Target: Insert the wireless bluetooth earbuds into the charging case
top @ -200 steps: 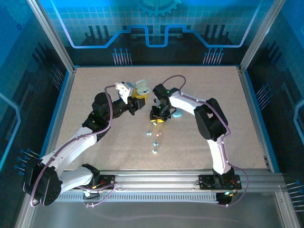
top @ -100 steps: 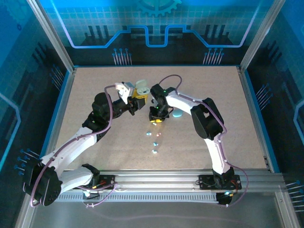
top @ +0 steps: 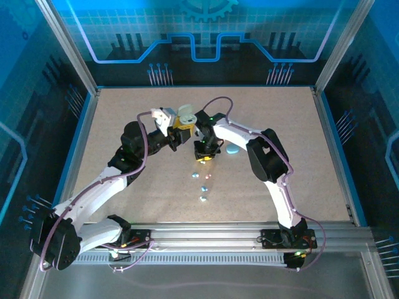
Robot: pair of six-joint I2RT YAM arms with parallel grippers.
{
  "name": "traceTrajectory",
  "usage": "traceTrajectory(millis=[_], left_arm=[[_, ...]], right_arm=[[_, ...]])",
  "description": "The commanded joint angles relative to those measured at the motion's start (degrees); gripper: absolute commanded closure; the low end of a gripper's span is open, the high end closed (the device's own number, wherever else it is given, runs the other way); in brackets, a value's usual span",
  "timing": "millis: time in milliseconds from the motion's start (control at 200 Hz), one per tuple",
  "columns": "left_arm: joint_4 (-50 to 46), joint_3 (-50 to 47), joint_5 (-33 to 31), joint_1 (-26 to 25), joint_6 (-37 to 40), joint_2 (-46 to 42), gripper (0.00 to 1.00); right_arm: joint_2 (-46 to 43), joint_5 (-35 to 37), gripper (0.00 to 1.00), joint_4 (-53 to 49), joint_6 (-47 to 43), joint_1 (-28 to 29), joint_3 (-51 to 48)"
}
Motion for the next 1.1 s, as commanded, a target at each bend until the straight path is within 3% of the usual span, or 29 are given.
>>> traceTrajectory(millis=[0,360,590,730,921,1091], left_arm=[[1.02,-0.71,-0.29,0.57,1.15,-1.36,0.69],[0.71,-0.70,-0.42,0.54,1.13,-1.42,0.69],[0.32,-0.63,-0.47,0.52,1.13,-1.59,0.69],[0.56,-0.43,-0.30,0.56,0.82,-1.04,0.69],[2.21,-0.20,0.42,0.51,-0.67,0.81,0.69],[4.55,-0.04,1.97,0.51,-2.36,3.43,0.69]], right_arm=[[1.91,1.56,0.73,-3.57,-1.74,1.46,1.80],[2.49,2.60,0.76,-5.91,-3.22,2.25,3.69],[-6.19,-1.14,0.79,-1.42,-2.82,-0.46,-1.96],[-15.55,-10.29,0.78,6.00,-1.50,-5.02,-10.12],[-27.39,-34.50,0.79,23.98,5.92,-15.14,-23.74],[-32.89,-52.09,0.79,34.55,10.17,-20.85,-28.53]])
